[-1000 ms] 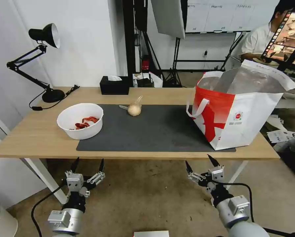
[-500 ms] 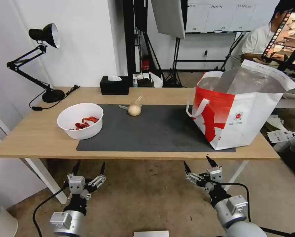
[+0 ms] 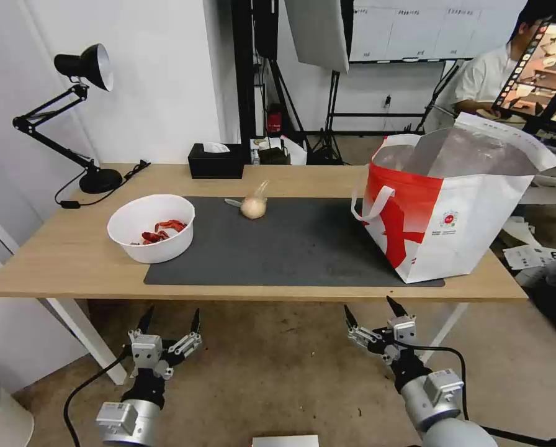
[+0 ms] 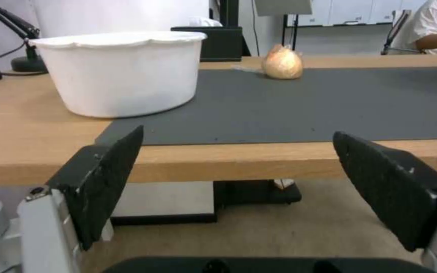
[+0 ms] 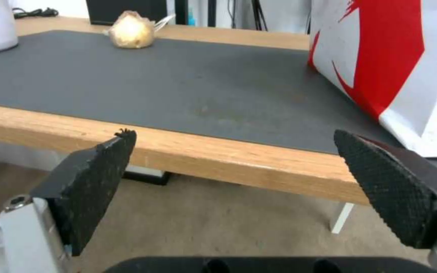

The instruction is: Pick up the trash from the table and place it into the takeout bag.

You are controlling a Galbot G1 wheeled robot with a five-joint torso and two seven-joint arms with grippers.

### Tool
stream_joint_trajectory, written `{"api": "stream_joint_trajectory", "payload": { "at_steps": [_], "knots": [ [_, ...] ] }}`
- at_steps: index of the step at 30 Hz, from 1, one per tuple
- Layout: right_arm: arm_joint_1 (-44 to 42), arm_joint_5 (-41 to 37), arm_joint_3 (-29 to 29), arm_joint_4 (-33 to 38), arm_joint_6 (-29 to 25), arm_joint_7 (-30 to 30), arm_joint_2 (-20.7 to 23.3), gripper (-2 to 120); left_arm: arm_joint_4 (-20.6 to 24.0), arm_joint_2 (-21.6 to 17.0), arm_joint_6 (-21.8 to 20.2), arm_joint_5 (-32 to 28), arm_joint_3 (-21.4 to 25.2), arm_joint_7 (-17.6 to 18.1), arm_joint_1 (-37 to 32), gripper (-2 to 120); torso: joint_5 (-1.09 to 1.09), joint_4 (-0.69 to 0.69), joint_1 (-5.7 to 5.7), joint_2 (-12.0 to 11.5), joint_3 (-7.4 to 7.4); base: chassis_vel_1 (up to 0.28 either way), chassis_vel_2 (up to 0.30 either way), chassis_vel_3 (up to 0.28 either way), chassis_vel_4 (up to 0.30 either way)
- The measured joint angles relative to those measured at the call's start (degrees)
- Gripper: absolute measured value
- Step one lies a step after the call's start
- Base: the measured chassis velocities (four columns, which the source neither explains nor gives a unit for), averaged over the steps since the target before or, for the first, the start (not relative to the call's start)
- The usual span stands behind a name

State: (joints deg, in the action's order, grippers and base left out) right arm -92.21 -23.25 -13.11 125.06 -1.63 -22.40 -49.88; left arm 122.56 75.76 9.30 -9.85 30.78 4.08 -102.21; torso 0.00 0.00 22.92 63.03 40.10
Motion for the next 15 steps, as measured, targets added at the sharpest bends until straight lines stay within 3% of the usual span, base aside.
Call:
{"api": "stream_joint_trajectory", "payload": {
  "at_steps": [15],
  "knots": [
    [-0.4,0.2,0.1,-0.1,-0.2,0.0,-0.9,100,-0.3,0.1,0.2,0.1,-0.1,-0.1,0.1,100,0.0,0.0,0.0,0.0,0.0,0.0,0.0,0.0,0.0]
  ]
}}
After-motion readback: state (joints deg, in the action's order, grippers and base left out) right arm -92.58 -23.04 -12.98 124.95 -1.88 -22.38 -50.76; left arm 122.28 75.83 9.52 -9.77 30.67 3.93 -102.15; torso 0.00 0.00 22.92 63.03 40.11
